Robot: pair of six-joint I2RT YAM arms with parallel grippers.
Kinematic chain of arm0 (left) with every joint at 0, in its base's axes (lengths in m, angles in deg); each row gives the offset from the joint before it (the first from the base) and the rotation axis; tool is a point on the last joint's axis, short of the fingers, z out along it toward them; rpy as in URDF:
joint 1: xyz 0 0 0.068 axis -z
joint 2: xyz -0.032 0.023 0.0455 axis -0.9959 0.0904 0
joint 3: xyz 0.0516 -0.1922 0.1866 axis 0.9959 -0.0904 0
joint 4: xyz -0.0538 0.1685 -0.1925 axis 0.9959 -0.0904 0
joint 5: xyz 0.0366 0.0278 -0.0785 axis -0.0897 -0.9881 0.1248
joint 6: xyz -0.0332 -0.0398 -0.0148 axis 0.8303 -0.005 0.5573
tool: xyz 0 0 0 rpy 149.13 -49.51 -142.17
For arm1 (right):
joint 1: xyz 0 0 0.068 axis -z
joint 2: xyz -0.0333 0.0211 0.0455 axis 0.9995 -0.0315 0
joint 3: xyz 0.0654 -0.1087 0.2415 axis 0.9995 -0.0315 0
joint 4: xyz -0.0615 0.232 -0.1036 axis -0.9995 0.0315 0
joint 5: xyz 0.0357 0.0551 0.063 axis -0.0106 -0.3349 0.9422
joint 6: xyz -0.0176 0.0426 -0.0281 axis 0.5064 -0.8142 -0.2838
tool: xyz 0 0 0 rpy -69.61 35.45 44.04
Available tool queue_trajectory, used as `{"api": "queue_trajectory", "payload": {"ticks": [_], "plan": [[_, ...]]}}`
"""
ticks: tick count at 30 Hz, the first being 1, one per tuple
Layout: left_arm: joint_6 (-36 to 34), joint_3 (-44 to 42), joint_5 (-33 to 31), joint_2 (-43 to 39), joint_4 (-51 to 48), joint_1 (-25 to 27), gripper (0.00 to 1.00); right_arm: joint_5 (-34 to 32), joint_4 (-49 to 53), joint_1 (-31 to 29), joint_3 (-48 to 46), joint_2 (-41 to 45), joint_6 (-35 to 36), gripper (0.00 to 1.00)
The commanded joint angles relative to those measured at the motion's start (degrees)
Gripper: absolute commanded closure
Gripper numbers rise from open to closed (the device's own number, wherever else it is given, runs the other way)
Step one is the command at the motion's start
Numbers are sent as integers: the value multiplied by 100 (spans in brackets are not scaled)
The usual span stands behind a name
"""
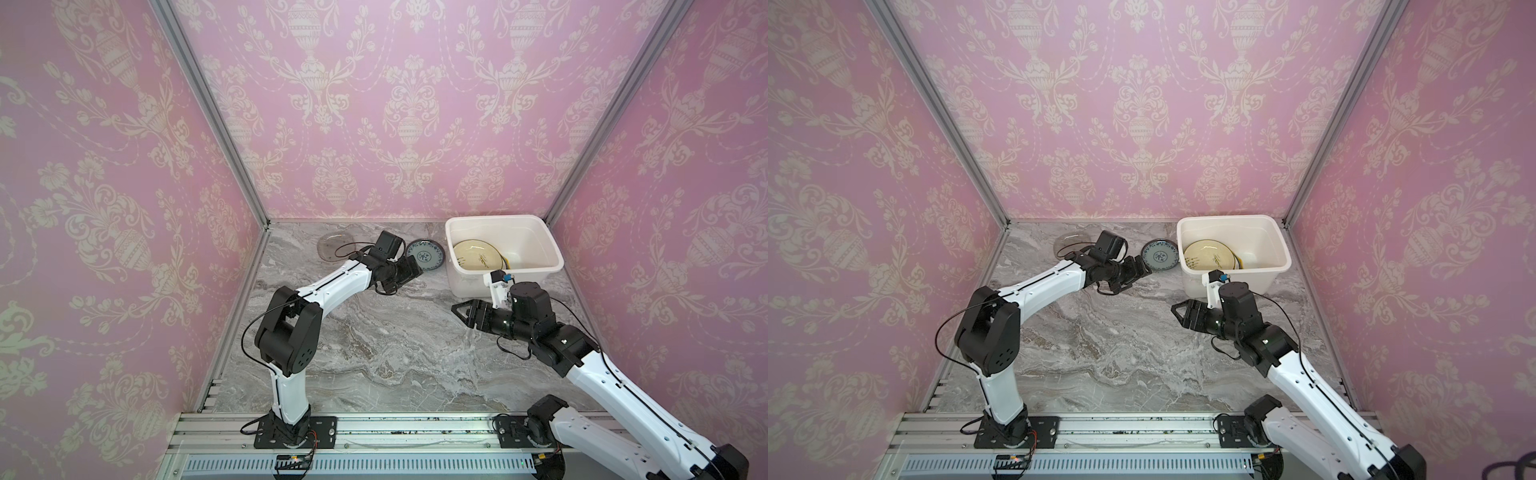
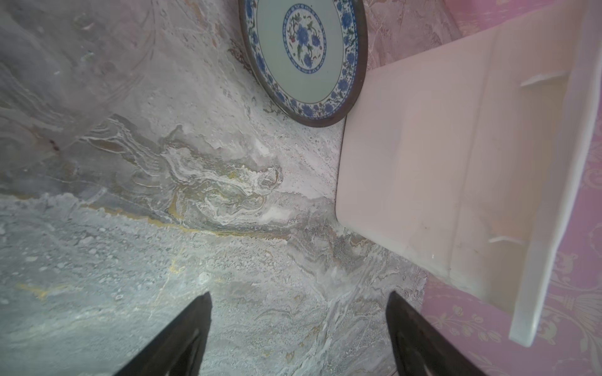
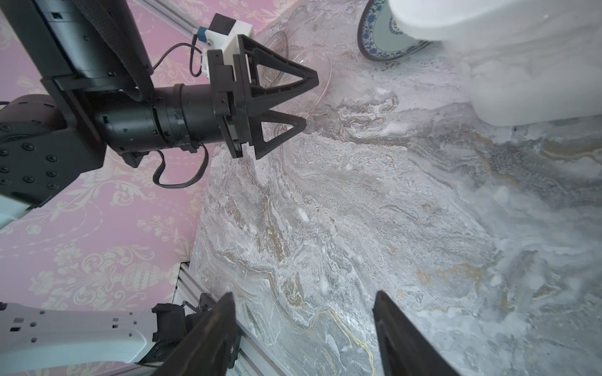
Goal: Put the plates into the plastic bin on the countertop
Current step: 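Open the right gripper and withdraw it from the bin toward the table, then pinch the blue-and-white floral plate's rim with the left gripper and tilt it up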
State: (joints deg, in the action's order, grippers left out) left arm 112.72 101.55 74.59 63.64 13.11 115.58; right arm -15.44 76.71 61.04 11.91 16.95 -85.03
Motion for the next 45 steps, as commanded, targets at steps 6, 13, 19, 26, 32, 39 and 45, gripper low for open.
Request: {"api": "queue_trajectory", "payload": {"ticks": [6,13,19,26,32,39,45], "plan": [[-1267,1721,-155,974,-790,-202,17,2,-761,-28,-265,-132,-213,34],[-2886,3868,-162,2272,-2265,-528,13,341,-1067,-43,-441,-346,-314,34],[-3399,5630,260,3367,-3100,-806,12,814,-1180,-42,-560,-537,-250,34],[-3546,7067,495,4421,-3805,-995,19,859,-1273,-38,-499,-791,-101,34],[-3404,6936,653,4620,-3390,-1002,22,824,-1124,-82,-158,-1308,140,35],[-3226,6899,824,4838,-3048,-1002,28,904,-1048,-185,132,-1811,279,36],[-3174,6905,971,5050,-2985,-1001,37,897,-1093,-196,180,-1940,259,36]]}}
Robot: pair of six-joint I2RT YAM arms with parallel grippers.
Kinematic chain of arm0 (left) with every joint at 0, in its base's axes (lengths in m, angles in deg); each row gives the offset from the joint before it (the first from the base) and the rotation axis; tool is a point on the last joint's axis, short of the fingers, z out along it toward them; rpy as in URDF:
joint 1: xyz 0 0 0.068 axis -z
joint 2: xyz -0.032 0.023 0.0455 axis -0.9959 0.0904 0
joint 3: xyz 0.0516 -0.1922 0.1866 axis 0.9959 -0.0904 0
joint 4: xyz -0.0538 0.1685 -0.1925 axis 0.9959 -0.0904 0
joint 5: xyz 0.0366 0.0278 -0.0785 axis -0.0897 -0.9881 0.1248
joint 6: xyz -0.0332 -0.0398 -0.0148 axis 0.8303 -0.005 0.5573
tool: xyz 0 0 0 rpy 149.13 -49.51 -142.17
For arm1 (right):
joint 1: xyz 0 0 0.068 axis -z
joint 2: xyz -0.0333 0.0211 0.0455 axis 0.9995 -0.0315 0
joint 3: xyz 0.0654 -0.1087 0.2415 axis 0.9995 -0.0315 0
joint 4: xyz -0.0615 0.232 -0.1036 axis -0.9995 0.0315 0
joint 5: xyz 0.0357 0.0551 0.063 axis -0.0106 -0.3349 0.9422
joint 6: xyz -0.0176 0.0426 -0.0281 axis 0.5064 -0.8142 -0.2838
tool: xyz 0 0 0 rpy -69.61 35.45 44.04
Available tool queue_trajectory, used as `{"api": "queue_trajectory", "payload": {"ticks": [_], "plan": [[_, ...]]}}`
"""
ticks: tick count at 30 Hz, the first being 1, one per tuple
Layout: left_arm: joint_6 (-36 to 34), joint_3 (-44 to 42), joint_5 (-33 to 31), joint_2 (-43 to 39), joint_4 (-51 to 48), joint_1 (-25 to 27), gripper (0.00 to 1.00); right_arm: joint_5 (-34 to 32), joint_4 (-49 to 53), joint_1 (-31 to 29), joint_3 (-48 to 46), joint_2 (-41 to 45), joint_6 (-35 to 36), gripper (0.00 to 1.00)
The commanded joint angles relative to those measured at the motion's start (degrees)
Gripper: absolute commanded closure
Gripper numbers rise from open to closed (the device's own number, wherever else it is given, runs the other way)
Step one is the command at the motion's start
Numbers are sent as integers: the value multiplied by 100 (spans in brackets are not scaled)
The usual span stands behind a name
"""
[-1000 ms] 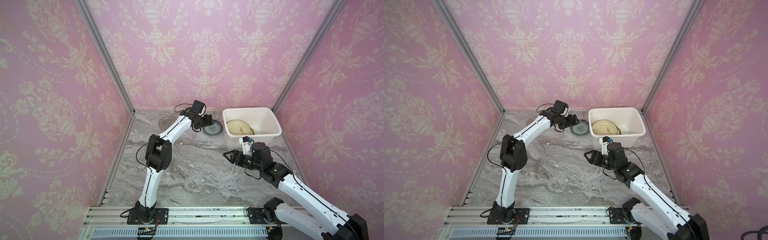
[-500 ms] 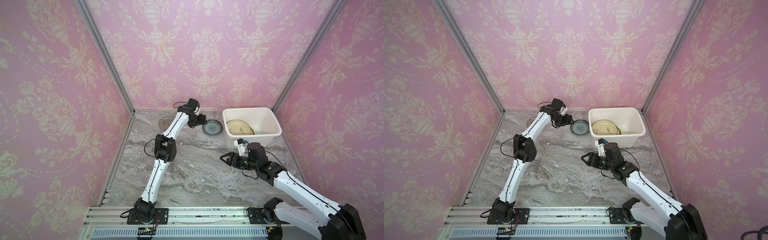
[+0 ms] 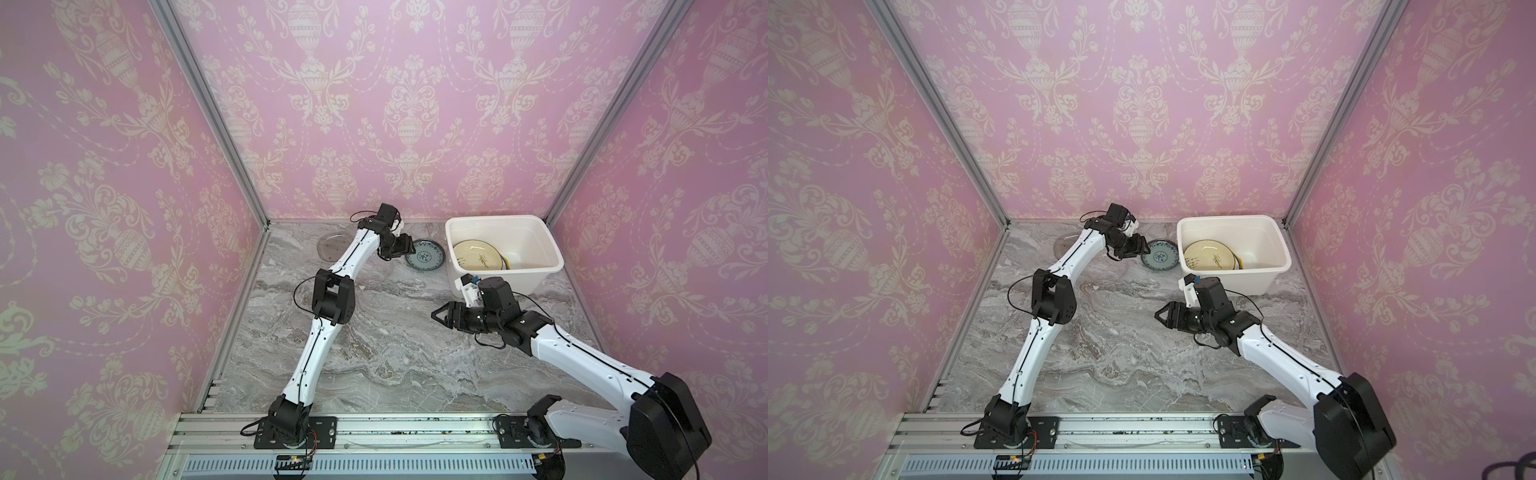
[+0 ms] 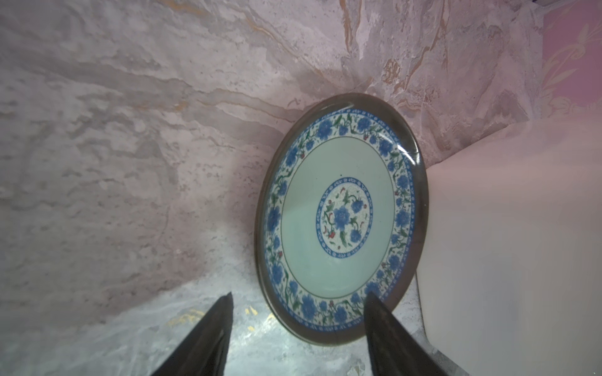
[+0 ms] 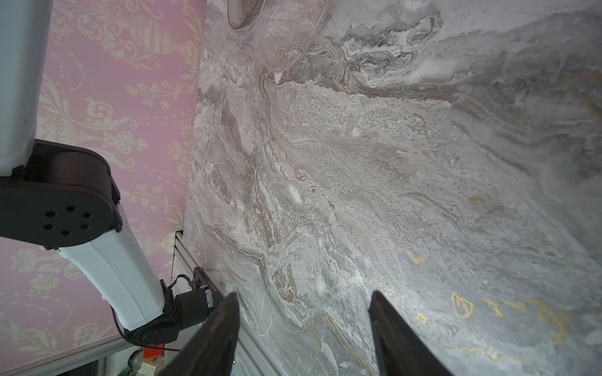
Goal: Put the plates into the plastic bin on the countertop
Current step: 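Pinch the blue-and-white floral plate's rim with the left gripper and tilt it up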
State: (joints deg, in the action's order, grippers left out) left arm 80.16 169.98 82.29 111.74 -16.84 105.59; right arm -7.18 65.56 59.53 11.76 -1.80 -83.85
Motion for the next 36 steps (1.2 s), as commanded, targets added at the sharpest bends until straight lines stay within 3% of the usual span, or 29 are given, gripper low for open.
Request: {"api": "queue_trajectory", "payload": {"ticks": [1,9,22,36], "plan": [[77,68,195,258,8,-3,38,68,14,-43,198,-91,135,36],[281,68,336,355,194,50,50,43,-30,-52,270,-262,91,37],[570,-5,195,291,269,190,85,-85,-14,-62,254,-164,83,37],[806,-1323,-476,-1010,411,190,100,-343,2,-71,269,138,-36,37]]}}
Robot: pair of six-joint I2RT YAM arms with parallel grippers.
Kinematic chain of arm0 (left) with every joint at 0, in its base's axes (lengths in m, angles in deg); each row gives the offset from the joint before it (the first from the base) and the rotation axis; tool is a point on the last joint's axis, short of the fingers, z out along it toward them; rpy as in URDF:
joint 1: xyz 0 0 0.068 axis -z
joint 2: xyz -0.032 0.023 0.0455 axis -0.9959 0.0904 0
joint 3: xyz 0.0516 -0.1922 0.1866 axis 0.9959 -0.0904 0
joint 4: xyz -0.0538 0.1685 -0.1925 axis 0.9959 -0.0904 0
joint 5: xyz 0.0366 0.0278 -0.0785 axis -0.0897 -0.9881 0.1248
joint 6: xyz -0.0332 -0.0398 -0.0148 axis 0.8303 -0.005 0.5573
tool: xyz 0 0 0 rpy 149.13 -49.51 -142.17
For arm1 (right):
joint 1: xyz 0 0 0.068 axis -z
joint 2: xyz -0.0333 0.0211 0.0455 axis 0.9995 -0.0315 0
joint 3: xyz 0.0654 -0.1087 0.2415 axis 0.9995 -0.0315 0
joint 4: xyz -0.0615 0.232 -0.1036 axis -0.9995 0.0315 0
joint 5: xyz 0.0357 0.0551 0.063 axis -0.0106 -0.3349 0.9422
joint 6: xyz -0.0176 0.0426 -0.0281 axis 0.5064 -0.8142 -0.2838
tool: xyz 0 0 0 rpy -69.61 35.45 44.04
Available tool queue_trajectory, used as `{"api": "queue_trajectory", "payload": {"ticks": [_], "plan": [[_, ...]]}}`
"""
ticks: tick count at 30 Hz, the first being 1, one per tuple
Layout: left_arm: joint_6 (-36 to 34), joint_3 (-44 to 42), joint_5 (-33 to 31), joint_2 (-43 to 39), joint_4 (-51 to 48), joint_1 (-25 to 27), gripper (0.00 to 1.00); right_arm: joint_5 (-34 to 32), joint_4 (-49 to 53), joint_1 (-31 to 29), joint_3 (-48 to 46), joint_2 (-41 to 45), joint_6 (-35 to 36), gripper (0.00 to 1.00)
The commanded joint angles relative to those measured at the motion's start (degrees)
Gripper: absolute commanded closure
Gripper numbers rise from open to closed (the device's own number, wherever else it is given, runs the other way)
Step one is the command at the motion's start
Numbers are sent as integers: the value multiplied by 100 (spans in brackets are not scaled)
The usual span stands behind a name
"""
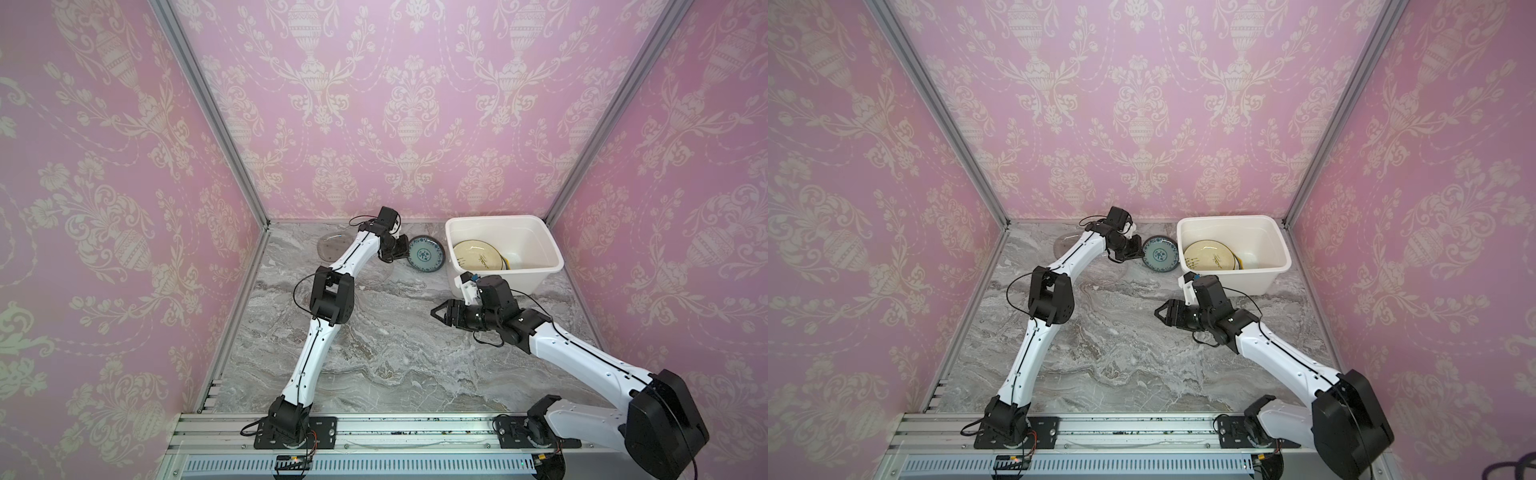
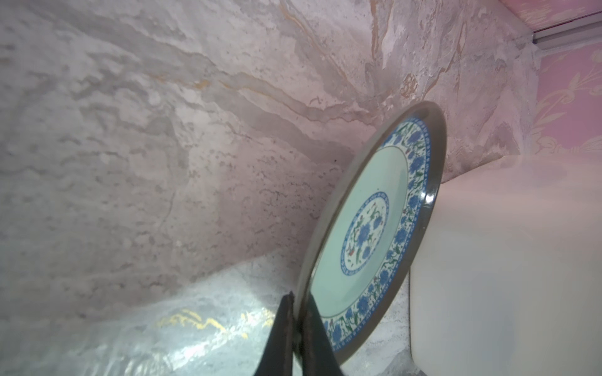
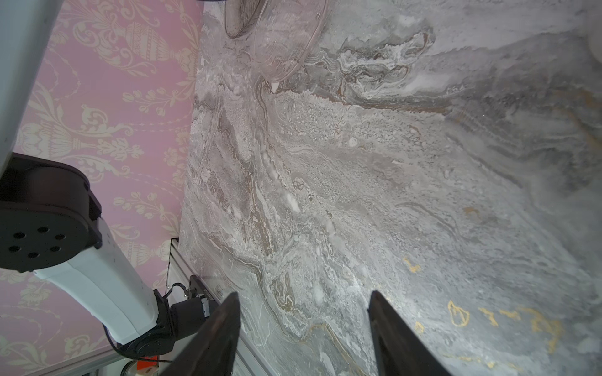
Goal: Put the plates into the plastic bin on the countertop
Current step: 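Pinch the blue-and-white floral plate's rim with the left gripper and tilt it up, then lift the floral plate upright while the right gripper grasps its opposite rim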
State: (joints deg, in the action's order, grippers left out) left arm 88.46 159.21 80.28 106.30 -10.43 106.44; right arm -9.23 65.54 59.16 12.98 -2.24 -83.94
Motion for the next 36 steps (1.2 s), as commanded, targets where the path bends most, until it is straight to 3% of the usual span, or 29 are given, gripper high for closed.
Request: {"api": "queue_trajectory", "payload": {"ticks": [1,11,21,30,36], "plan": [[-5,-387,-363,-607,-229,105,100,-176,6,-33,160,225,-48,37],[306,-2218,-964,-2342,90,105,100,-584,291,-32,148,946,-247,37],[540,-4172,-1009,-4487,631,70,100,-856,1299,-32,561,1556,-147,36],[504,-5297,-420,-6218,674,63,100,-728,1788,-1,1410,1698,133,31],[951,-6029,458,-7220,915,61,100,-403,1811,106,1770,1683,76,28]]}}
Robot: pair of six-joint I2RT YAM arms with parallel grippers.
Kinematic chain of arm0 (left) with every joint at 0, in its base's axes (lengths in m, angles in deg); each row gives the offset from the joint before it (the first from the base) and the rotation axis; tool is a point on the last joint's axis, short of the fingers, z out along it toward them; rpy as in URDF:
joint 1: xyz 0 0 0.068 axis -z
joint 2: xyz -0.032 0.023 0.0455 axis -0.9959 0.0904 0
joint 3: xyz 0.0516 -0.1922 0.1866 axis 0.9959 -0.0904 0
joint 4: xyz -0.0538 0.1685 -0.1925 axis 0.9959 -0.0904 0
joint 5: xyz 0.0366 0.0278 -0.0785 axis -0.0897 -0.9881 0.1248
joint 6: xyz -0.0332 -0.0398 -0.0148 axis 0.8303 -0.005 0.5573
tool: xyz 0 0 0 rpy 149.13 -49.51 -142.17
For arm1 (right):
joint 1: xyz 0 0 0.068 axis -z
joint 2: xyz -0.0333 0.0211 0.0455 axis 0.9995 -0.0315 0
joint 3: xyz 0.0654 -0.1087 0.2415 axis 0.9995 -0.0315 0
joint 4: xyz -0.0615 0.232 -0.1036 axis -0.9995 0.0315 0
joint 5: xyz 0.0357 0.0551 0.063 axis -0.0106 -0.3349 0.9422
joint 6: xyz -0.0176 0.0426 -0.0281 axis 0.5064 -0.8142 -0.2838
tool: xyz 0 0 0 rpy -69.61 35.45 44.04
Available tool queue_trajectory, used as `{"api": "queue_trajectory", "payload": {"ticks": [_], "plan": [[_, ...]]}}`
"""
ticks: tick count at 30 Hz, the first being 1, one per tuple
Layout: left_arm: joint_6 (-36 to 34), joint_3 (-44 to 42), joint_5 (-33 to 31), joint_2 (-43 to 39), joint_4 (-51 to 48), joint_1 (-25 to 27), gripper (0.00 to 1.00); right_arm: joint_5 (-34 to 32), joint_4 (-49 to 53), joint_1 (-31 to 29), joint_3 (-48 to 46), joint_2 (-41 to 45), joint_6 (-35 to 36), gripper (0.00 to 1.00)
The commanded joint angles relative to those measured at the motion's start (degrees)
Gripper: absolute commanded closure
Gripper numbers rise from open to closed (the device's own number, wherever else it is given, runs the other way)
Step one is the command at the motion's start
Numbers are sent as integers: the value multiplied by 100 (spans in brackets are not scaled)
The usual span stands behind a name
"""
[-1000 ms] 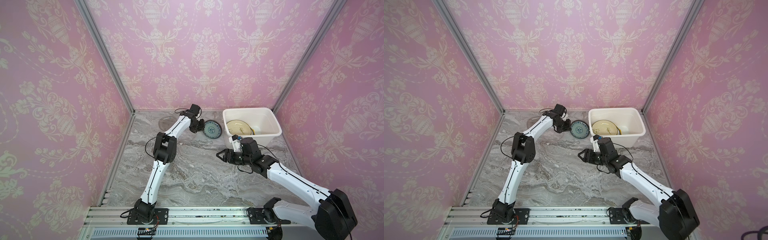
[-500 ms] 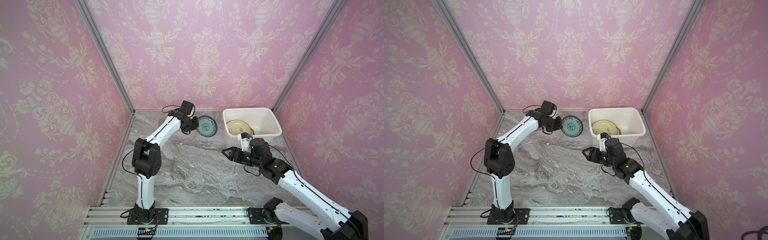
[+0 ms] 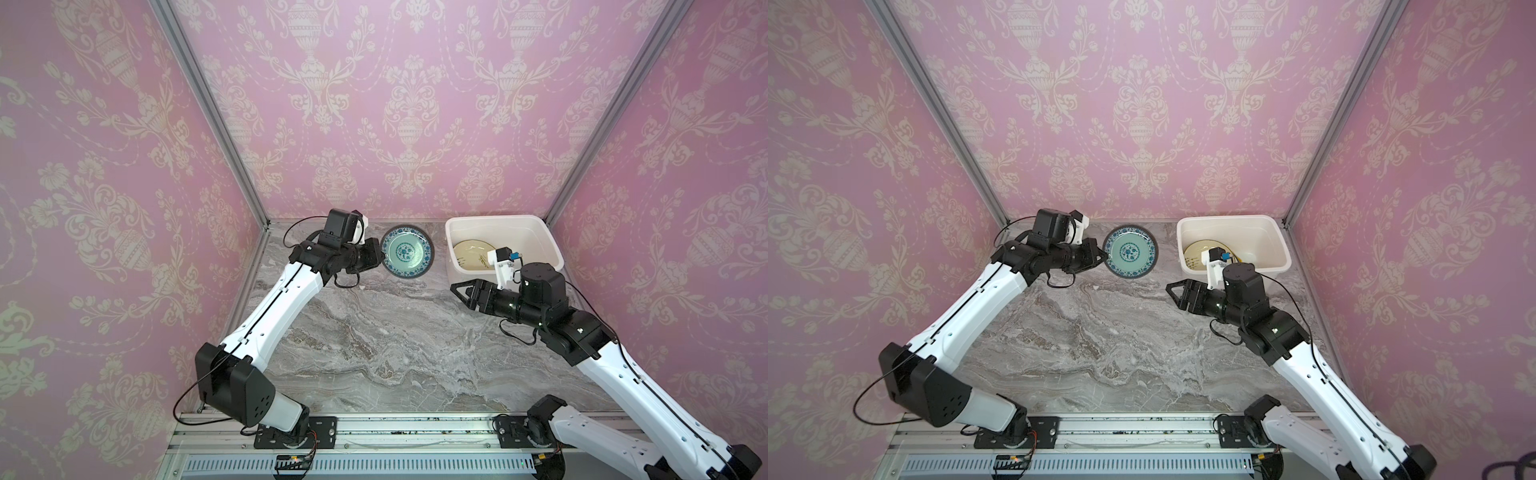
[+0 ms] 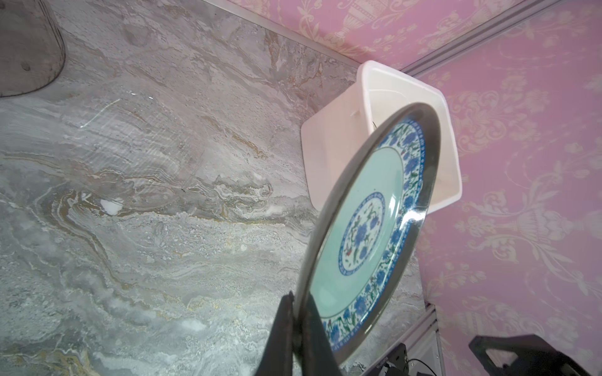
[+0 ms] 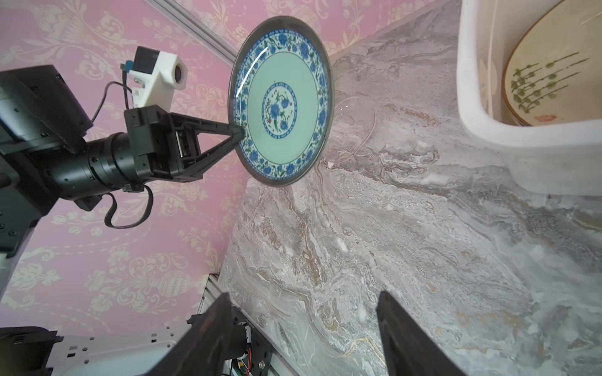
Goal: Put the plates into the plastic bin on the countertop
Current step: 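Lift the floral plate upright while the right gripper grasps its opposite rim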
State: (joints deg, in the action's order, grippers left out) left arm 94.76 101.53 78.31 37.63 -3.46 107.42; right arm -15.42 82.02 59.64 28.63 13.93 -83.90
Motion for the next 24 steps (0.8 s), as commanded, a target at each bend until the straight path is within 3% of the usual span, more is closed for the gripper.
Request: {"api": "queue_trajectory", "payload": {"ticks": [1,9,24], "plan": [[447,-398,821,-518,293,-37,100,285,152,72,237,54,32,28],[1205,-1397,1318,-1685,756,-29,100,1170,-288,-28,275,-290,-549,34],[1308,-1673,1340,-2034,802,50,99,712,-1320,-527,381,-772,-791,46]]}}
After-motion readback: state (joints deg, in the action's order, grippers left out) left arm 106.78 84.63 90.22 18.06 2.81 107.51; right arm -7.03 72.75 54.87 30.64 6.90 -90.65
